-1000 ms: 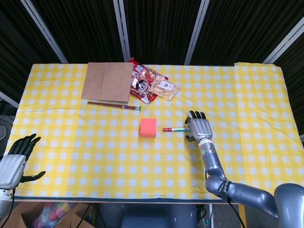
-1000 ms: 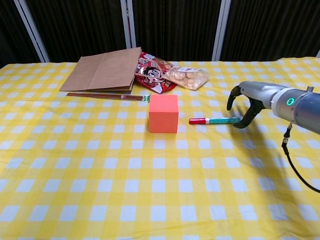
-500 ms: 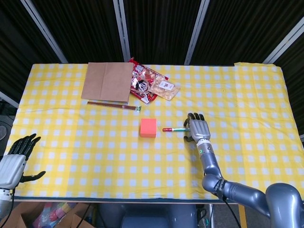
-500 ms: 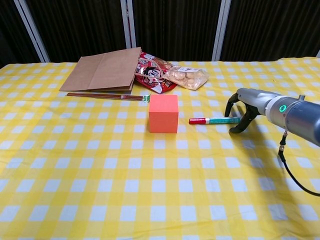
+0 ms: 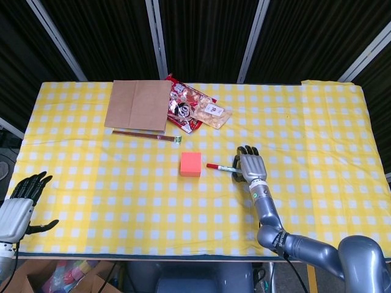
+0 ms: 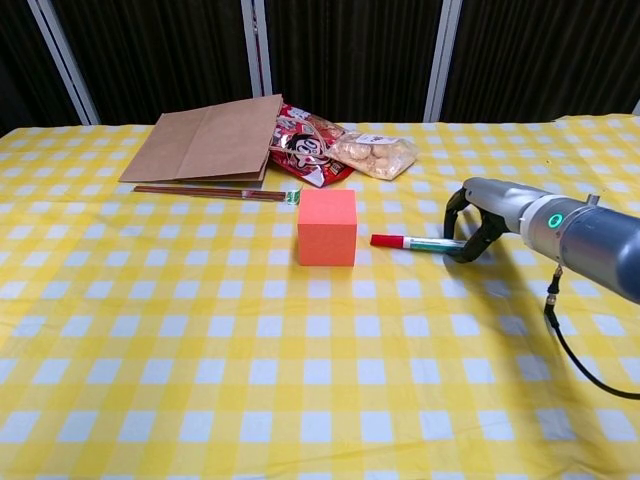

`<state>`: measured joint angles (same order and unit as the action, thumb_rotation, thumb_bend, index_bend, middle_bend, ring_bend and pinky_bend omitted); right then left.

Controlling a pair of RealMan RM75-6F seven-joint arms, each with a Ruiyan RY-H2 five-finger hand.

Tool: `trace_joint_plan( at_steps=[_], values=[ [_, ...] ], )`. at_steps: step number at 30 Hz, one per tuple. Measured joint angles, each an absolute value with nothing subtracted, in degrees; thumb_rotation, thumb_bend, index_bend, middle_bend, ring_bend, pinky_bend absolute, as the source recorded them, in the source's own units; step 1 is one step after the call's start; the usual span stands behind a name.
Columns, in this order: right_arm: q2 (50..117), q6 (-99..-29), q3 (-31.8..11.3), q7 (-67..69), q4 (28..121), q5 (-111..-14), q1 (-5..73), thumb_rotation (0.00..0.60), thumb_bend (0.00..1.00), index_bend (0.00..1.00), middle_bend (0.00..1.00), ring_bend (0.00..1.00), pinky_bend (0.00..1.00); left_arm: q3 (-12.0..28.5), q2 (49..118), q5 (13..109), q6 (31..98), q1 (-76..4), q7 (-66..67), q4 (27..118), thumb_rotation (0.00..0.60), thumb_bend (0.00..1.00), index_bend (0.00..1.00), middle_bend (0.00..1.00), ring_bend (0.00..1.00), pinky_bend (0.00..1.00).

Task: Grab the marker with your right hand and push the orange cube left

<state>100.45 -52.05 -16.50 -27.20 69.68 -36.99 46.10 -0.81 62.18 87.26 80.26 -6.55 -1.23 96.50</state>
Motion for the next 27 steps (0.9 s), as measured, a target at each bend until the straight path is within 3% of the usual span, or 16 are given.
trace_joint_plan(
  at_steps=[17,27],
  values=[
    [91.90,-56.49,-18.63,-28.89,79.80,-37.33,45.58,0.600,0.49,0.60,0.15,0.00,0.00,-0.86,62.08,87.07,80.21,-6.52,-1.25,96.78,0.600,0.00,0.00,0.00,0.00,0.00],
    [90.92,-52.05,-16.73,-27.64,78.88,-37.72,45.69,0.600,0.49,0.60,0.15,0.00,0.00,-0.87,62.00,86.98,80.05,-6.56,-1.48,96.92,0.600,0.00,0.00,0.00,0.00,0.00]
  ],
)
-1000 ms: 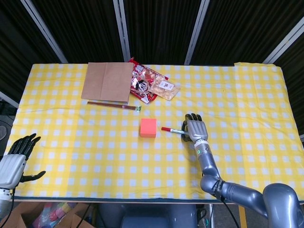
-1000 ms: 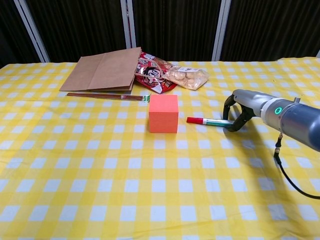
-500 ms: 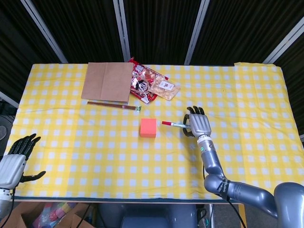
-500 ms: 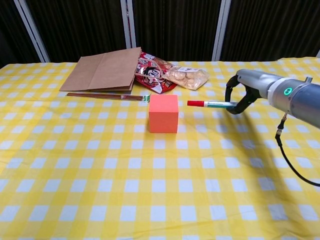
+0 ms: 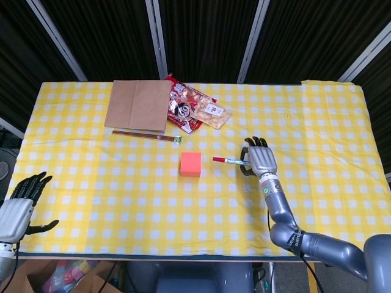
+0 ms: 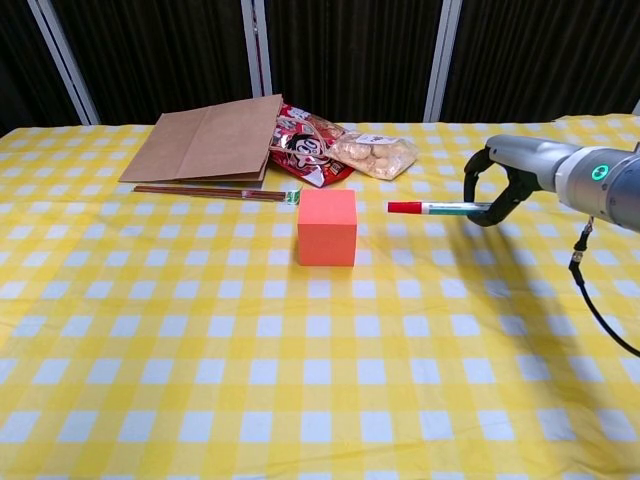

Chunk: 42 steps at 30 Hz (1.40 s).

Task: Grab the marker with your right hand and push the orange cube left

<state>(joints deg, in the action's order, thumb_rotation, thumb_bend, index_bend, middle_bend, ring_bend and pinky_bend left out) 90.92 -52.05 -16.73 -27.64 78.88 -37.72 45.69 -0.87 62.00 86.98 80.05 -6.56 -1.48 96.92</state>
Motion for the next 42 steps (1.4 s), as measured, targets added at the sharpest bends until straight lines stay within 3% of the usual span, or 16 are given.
trace_joint_plan(
  at_steps=[20,42],
  values=[
    [96.51,-45.30,-16.38,-21.24,73.84,-41.13,49.90,0.600,0.49,0.60,0.16,0.00,0.00,-1.38,61.24,86.94,78.80,-6.89,-2.60,97.59,0.600,0.00,0.00,0.00,0.00,0.00],
    [96.08,-49.53,-15.25,-23.46,74.38,-39.82,50.42,0.600,0.49,0.60,0.16,0.00,0.00,-1.70,60.82,87.13,78.50,-6.94,-3.17,98.04,0.600,0.00,0.00,0.00,0.00,0.00]
  ],
)
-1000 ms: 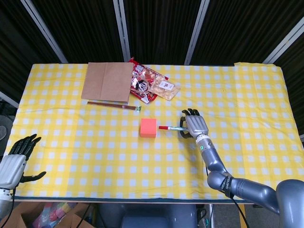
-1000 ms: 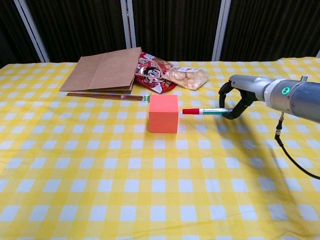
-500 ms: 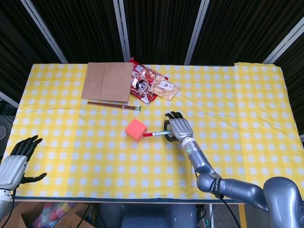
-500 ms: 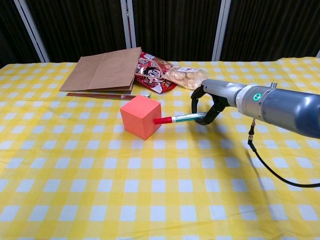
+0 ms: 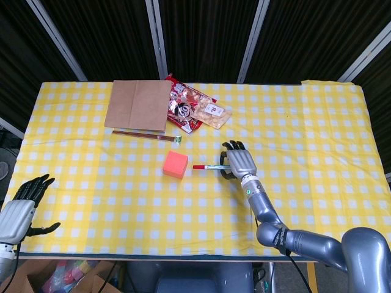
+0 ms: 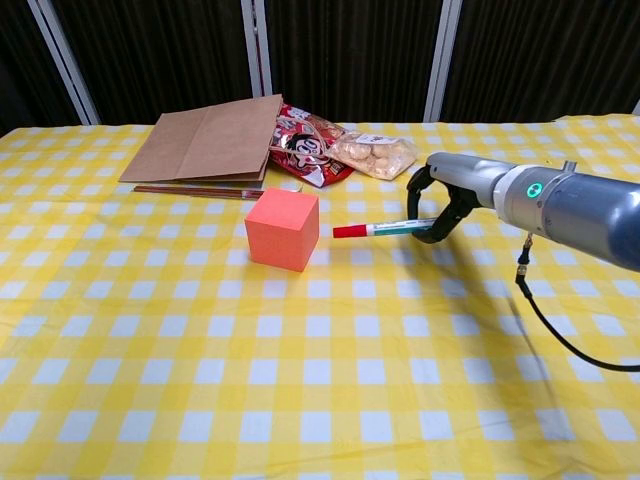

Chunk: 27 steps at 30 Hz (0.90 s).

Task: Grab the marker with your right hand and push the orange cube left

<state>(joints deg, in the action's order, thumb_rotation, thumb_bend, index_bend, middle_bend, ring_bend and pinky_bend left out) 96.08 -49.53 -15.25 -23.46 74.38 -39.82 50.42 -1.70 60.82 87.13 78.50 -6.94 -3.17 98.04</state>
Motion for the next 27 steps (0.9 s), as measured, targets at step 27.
trace_joint_plan(
  at_steps=[27],
  values=[
    [98.51,-47.02,-18.33,-20.21,71.85,-36.74,52.44,0.600,0.49,0.60,0.16,0.00,0.00,-1.85,60.68,86.74,77.57,-7.25,-3.07,98.66,0.600,0.00,0.00,0.00,0.00,0.00]
  ],
)
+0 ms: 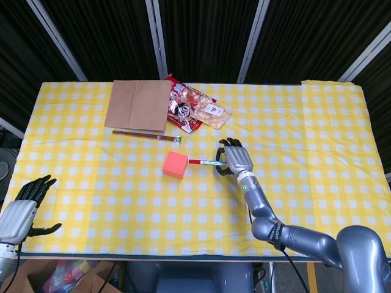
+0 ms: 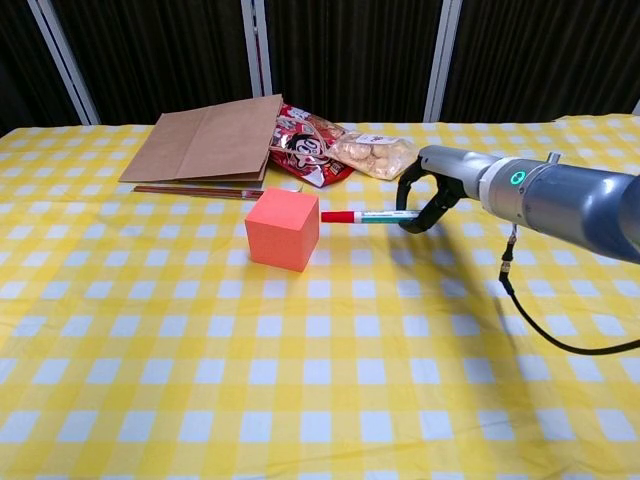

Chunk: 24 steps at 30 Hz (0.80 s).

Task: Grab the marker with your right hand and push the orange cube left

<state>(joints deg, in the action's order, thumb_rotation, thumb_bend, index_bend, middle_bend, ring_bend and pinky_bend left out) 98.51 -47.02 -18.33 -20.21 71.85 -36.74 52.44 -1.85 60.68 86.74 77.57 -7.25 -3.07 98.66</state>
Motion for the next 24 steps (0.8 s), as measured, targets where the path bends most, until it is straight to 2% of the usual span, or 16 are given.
trace_joint_plan(
  at_steps=[12,24],
  values=[
    [102.75,-46.23,-19.79,-19.25,69.42,-35.58,55.18,0.600,0.49,0.60,0.17,0.00,0.00,-1.79,60.57,86.71,77.66,-7.26,-3.82,98.67,0.600,0.00,0.00,0.00,0.00,0.00],
    [103.82,-46.55,-19.53,-19.57,73.40,-37.06,56.53,0.600,0.49,0.60,0.17,0.00,0.00,-1.88,60.44,86.86,77.58,-7.32,-4.07,98.76,0.600,0.00,0.00,0.00,0.00,0.00]
  ],
)
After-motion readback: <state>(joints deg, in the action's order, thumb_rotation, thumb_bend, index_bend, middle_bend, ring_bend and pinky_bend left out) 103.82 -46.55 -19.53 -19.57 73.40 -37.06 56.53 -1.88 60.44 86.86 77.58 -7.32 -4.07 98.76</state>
